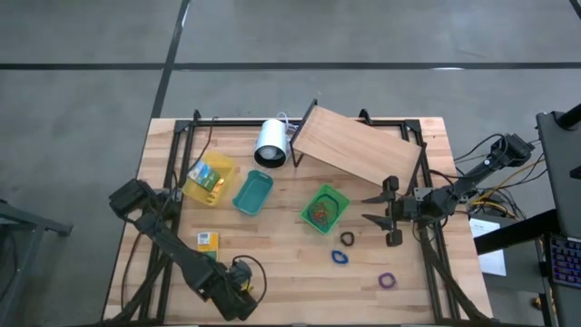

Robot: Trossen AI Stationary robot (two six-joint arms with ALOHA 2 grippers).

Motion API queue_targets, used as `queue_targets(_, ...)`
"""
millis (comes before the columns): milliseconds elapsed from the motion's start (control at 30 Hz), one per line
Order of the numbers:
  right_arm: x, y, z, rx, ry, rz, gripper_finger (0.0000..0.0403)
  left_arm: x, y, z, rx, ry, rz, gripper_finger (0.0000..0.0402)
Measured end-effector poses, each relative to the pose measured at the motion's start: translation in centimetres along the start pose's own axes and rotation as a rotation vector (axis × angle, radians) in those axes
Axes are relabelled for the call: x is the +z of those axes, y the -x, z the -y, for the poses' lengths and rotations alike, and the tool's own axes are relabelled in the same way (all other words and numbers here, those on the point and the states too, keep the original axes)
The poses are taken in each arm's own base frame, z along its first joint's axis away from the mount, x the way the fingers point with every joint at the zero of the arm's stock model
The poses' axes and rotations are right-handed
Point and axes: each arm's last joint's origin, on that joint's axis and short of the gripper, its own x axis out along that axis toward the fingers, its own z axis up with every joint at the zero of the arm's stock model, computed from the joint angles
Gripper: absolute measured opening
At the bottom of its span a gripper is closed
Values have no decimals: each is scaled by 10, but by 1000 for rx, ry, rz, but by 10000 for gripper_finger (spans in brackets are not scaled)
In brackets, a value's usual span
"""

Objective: Pick & Place Office Desk Supplies
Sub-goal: Put the bottom small yellow crayon box into the yellow bin

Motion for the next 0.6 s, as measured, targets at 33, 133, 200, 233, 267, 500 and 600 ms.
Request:
queue_targets(33,0,0,0,0,0,0,178,0,-2,-2,-1,6,-6,184)
queue_targets(133,0,0,0,1,0,0,178,-1,-5,-3,-35,10,-14,184)
queue_targets(200,0,0,0,0,0,0,178,-1,-7,-5,-33,11,-15,184)
queue_targets(233,0,0,0,0,0,0,178,-1,-7,-5,-32,12,-15,184)
queue_targets(267,0,0,0,0,0,0,178,-1,-8,-6,-32,12,-15,184)
queue_targets(500,0,0,0,0,0,0,178,0,-9,-8,-25,14,-14,184)
queue_targets(600,0,0,0,0,0,0,178,0,-9,-8,-25,13,-14,184)
